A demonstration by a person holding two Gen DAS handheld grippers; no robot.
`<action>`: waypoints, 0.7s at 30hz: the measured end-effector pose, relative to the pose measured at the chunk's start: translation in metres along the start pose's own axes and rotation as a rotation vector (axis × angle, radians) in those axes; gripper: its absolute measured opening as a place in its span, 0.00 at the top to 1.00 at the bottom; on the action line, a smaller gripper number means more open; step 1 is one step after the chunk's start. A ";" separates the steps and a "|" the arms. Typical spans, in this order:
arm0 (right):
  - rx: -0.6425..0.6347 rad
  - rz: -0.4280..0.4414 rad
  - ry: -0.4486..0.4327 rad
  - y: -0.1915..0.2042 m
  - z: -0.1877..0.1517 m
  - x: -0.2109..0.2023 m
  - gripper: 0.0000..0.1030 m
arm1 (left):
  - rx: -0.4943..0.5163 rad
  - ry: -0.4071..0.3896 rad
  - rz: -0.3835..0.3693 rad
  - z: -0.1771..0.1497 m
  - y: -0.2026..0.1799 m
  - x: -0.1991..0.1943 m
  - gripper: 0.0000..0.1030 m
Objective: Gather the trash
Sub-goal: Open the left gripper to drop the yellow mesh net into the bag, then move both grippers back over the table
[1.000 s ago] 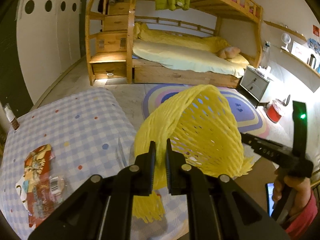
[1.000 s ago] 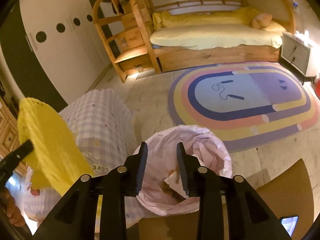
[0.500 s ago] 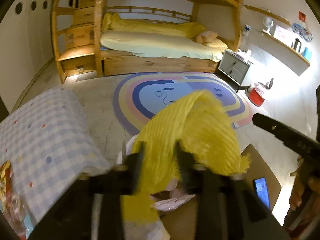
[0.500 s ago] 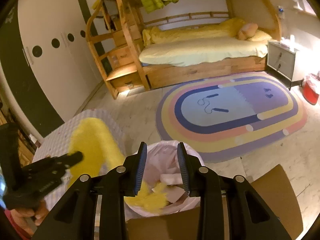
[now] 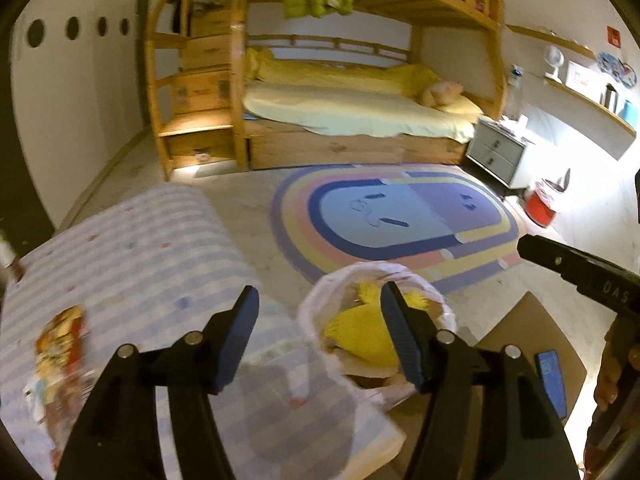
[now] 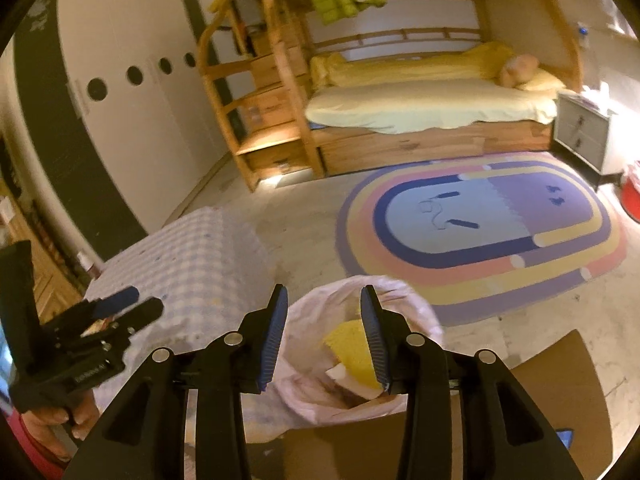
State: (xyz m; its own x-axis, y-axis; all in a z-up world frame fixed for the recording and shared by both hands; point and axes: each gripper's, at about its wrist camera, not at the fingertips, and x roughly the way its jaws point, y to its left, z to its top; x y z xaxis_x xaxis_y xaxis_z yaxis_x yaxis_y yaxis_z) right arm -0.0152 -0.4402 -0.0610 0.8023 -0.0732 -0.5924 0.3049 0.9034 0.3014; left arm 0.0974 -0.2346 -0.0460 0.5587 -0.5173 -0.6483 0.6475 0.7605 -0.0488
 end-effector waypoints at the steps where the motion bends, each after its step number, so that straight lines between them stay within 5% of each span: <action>1: -0.009 0.014 0.003 0.007 -0.001 0.000 0.62 | -0.006 -0.006 0.015 -0.002 0.006 -0.007 0.40; 21: -0.361 0.307 0.141 0.209 -0.042 0.035 0.62 | -0.245 -0.048 0.393 -0.101 0.163 -0.132 0.35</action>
State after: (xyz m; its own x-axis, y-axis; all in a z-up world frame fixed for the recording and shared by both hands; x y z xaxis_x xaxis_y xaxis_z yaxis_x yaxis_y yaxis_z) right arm 0.0545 -0.2362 -0.0502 0.7428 0.2544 -0.6193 -0.1515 0.9649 0.2146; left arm 0.0771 -0.0033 -0.0451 0.7642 -0.1848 -0.6179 0.2437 0.9698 0.0113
